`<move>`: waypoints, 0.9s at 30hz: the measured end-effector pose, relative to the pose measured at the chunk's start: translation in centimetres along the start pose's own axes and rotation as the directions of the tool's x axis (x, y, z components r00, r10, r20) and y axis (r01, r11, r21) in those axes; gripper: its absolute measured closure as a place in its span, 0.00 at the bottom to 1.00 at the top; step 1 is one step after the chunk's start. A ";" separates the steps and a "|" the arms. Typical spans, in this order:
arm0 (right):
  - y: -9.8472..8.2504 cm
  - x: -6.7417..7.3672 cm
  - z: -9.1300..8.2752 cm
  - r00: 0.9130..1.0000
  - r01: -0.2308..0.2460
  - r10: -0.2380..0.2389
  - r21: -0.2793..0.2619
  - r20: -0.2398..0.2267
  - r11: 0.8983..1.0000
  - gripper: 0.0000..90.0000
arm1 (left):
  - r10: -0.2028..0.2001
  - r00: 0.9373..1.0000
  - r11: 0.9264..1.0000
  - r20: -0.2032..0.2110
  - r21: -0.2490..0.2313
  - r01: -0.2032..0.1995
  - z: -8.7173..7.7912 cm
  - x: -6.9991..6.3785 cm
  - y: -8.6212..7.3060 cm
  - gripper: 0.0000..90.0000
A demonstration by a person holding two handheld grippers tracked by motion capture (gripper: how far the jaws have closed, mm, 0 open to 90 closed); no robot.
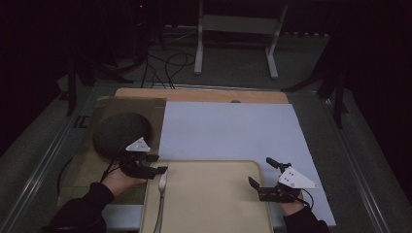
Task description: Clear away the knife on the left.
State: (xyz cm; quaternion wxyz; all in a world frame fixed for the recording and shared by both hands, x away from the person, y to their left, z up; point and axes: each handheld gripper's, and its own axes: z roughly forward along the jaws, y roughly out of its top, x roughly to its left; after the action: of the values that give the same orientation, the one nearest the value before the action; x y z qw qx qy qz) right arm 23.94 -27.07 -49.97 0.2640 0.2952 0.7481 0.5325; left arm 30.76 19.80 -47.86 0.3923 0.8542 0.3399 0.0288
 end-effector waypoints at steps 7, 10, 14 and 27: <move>0.0 0.0 0.0 1.000 0.001 -0.001 0.003 -0.002 1.000 0.09 | -0.004 0.997 0.999 0.082 -0.053 0.009 -1.9 0.6 -1.4 0.16; 0.0 0.0 0.0 1.000 -0.002 0.002 0.004 -0.002 1.000 0.09 | -0.010 0.995 0.997 0.096 -0.075 0.017 -2.5 0.9 -2.2 0.06; 0.0 0.0 0.0 1.000 -0.001 0.001 0.003 0.000 1.000 0.09 | -0.016 0.997 0.993 0.074 -0.116 0.024 -3.5 1.3 -3.2 0.00; 0.0 0.0 0.1 1.000 -0.002 0.002 0.003 -0.002 1.000 0.09 | -0.021 0.998 0.983 -0.060 -0.185 0.009 -5.0 2.7 -7.2 0.00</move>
State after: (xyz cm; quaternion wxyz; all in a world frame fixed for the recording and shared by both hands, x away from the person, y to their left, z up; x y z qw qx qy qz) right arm 23.98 -26.99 -50.04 0.2624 0.2957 0.7489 0.5318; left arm 27.24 28.07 -49.95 0.4595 0.8102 0.3541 0.0837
